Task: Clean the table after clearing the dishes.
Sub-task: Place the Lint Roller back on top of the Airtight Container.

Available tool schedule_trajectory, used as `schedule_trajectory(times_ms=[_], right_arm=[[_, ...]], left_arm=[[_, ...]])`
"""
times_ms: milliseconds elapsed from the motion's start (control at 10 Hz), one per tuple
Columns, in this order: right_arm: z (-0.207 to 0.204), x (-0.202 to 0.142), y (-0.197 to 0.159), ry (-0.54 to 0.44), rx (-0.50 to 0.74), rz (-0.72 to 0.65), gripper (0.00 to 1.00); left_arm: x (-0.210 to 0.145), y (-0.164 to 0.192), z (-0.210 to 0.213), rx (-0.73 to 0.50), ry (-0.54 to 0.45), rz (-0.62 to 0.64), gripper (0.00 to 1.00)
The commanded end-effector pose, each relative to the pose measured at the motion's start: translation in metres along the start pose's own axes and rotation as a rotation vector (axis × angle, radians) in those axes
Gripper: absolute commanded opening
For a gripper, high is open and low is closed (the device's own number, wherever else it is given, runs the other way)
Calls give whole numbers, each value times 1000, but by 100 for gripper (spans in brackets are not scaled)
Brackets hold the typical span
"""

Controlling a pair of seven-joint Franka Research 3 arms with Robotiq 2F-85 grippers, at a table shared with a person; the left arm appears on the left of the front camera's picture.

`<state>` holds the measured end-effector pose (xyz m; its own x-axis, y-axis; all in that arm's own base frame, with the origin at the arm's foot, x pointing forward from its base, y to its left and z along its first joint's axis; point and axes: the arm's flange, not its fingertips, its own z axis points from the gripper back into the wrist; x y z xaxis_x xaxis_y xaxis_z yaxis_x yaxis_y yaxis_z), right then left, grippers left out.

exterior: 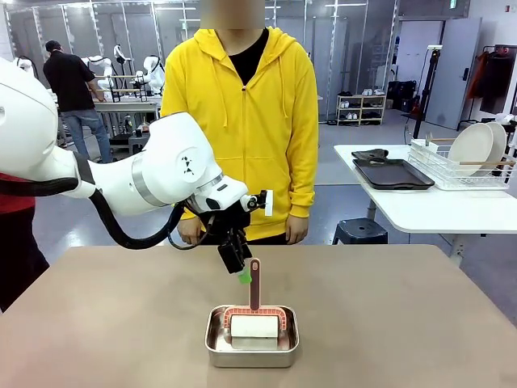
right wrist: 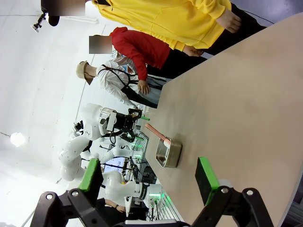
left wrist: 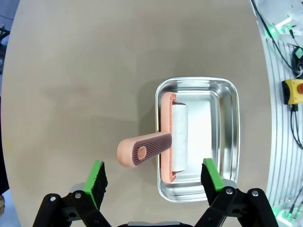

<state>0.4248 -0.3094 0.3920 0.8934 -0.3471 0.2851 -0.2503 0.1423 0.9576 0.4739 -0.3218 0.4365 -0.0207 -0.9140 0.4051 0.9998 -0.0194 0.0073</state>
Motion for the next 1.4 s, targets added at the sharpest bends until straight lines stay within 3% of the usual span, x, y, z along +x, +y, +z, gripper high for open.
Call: schedule_trajectory(times_ms=[0, 1300], right_arm=[[0, -1, 4, 14, -5, 0, 100], [0, -1, 4, 14, -5, 0, 100]], left_arm=[[2, -1, 0, -1, -1, -3, 100], [2, -1, 0, -1, -1, -3, 100]])
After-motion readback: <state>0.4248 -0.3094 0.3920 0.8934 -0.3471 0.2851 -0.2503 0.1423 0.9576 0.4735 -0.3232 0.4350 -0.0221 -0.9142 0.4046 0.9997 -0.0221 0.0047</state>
